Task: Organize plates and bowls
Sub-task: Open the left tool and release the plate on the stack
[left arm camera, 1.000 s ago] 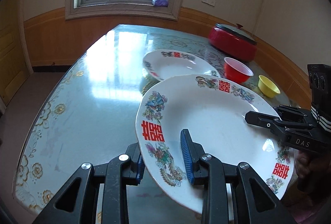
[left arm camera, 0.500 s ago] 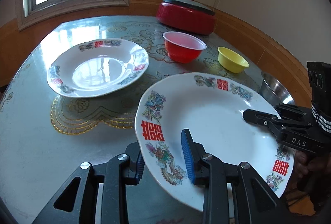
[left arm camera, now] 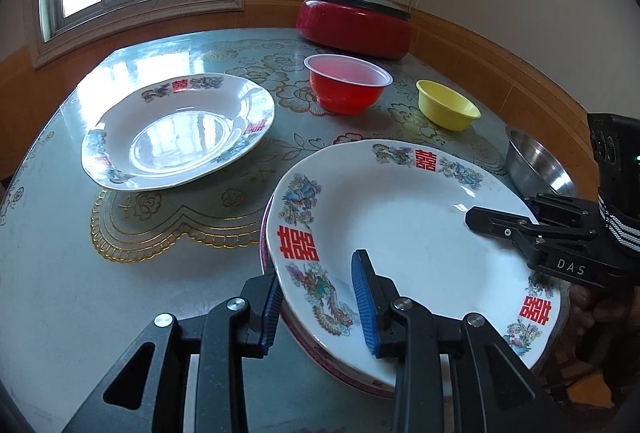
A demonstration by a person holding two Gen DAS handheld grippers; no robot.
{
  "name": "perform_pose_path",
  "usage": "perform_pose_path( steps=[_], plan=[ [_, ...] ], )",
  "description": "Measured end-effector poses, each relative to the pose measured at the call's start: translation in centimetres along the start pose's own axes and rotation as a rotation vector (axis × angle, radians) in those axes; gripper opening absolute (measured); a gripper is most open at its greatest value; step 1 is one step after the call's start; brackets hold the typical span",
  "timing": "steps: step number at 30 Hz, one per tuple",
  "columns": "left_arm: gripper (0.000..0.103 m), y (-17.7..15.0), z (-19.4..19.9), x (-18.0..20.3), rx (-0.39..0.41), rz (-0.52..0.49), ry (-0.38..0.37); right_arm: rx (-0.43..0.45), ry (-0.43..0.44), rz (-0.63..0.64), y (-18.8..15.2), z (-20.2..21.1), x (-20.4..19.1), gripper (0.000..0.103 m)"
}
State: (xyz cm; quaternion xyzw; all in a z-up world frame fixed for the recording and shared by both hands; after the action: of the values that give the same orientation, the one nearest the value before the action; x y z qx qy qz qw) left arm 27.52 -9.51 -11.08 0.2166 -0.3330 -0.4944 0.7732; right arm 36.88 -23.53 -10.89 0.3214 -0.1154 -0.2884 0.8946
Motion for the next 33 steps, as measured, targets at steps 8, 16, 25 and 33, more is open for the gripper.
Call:
perform_pose_path(
  steps=[8, 16, 25, 33],
  plan=[
    [0.034, -0.1, 0.4, 0.0, -0.01, 0.03, -0.027, -0.032, 0.031, -0.025, -0.2, -0.1, -0.3, 0.036],
    [0.036, -0.7, 0.6, 0.5, -0.045, 0.026, -0.057, -0.024, 0.066, -0.095, -0.7, 0.7, 0.0, 0.036],
    [0.041, -0.9, 1.4, 0.4, -0.058, 0.012, -0.033, -0.021, 0.005, -0.044, -1.4, 1.9, -0.4, 0.036],
    [0.042, -1.5, 1.8, -0.5, -0.059, 0.047, -0.043, -0.011, -0.057, -0.013, -1.4, 2.4, 0.2, 0.034]
  ],
)
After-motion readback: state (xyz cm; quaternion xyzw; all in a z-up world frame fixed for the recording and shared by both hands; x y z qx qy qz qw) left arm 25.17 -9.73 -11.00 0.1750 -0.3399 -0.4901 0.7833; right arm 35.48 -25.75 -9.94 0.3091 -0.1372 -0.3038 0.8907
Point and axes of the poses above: each gripper's, at about its wrist camera, not at the fingertips, and z roughly against the way its jaws point, x to its right, y to its top, the point moved 10 cm from there along -z, roughly the way its jaws point, and after that the axes turned 11 degrees about -y, right-handed, at the moved point
